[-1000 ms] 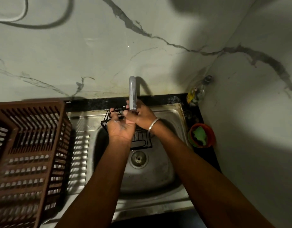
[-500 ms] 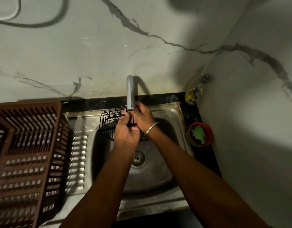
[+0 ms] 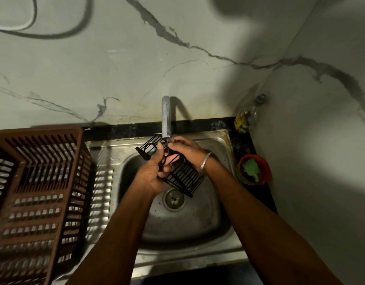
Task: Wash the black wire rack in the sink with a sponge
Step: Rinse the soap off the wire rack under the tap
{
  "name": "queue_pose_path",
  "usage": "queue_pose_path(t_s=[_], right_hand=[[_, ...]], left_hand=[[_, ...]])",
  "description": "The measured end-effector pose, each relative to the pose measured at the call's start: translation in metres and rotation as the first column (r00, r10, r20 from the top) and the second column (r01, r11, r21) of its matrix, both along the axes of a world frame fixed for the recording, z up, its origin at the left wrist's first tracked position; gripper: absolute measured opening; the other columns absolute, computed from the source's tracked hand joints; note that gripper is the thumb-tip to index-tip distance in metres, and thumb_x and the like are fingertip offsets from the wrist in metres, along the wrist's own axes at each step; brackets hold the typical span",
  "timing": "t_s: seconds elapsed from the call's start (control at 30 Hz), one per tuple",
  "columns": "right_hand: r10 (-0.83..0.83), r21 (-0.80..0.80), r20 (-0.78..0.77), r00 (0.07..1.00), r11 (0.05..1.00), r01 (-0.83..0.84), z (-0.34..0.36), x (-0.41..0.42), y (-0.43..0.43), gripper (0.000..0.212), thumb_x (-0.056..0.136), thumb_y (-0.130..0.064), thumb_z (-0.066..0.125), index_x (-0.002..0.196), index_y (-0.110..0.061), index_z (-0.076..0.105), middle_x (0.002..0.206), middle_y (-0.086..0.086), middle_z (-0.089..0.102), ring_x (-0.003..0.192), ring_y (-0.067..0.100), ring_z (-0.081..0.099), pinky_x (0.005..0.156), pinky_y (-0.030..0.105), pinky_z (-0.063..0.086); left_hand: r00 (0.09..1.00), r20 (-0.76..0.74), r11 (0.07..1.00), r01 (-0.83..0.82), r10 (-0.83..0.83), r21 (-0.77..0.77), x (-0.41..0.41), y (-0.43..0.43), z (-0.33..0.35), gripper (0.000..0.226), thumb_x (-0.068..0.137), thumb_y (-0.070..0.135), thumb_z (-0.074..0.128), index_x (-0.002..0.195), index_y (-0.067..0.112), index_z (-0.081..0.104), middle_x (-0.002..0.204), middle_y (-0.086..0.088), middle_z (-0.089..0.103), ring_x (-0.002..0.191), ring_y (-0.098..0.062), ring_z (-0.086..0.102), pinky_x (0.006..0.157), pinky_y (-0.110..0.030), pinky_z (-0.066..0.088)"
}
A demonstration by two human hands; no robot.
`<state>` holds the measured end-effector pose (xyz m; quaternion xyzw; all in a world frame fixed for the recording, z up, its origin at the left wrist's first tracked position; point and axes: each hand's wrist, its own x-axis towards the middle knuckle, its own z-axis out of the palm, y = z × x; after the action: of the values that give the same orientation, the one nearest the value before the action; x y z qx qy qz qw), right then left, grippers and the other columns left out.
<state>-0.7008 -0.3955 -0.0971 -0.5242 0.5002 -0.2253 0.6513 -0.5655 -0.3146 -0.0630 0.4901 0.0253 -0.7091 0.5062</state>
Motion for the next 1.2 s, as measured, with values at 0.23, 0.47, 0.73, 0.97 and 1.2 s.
queue_pose_path(t_s=[0.23,0.47,0.73,0.97,1.2], right_hand=[[-0.142,-0.259,-0.265,0.954,0.963,0.071,-0.006,0.012,0.006,0.081,0.062,-0.098,0.061,0.103,-0.03,0.073,0.114,-0.002,0.07,0.104,0.015,0.068,0.093,0.044,0.059],[-0.204,-0.409,-0.586,0.784,0.91,-0.069,0.008,0.016,0.008,0.079,0.06,-0.102,0.044,0.088,-0.028,0.054,0.114,0.006,0.052,0.111,0.029,0.051,0.092,0.044,0.05],[-0.163,-0.347,-0.751,0.639,0.921,-0.174,0.01,0.021,0.012,0.101,0.077,-0.097,0.042,0.136,-0.017,0.062,0.155,0.014,0.044,0.141,0.036,0.039,0.109,0.057,0.038],[-0.233,-0.482,-0.741,0.629,0.837,-0.259,0.015,0.031,0.018,0.059,0.096,-0.07,0.048,0.13,-0.022,0.058,0.143,0.01,0.044,0.136,0.034,0.039,0.109,0.05,0.038],[-0.055,-0.505,-0.756,0.653,0.683,-0.527,-0.008,0.017,0.046,0.067,0.108,-0.055,0.017,0.167,-0.024,0.01,0.175,0.003,-0.005,0.161,0.023,-0.015,0.129,0.058,0.007]], left_hand=[[0.978,0.149,0.988,0.136,-0.145,0.069,0.019,0.009,-0.016,0.037,0.082,0.05,0.082,0.075,0.015,0.07,0.077,-0.011,0.073,0.031,-0.006,0.036,0.028,-0.014,0.018],[0.777,0.609,0.979,0.202,-0.16,0.0,0.022,0.012,-0.027,0.066,0.08,0.075,0.075,0.12,0.023,0.068,0.099,-0.003,0.07,0.073,-0.015,0.061,0.055,-0.026,0.05],[0.587,0.674,0.82,0.57,-0.449,0.05,0.042,0.01,-0.02,0.116,0.078,0.07,0.082,0.169,0.039,0.017,0.164,0.006,0.04,0.138,-0.027,0.053,0.094,-0.044,0.058],[0.734,0.641,0.929,0.36,-0.226,-0.084,0.029,0.012,-0.025,0.082,0.078,0.045,0.088,0.15,0.04,0.05,0.136,0.003,0.065,0.13,-0.033,0.058,0.09,-0.045,0.05],[0.764,0.619,0.934,0.332,-0.184,-0.132,0.038,0.024,-0.029,0.094,0.069,0.056,0.085,0.154,0.04,0.05,0.144,0.003,0.066,0.133,-0.027,0.058,0.106,-0.055,0.046]])
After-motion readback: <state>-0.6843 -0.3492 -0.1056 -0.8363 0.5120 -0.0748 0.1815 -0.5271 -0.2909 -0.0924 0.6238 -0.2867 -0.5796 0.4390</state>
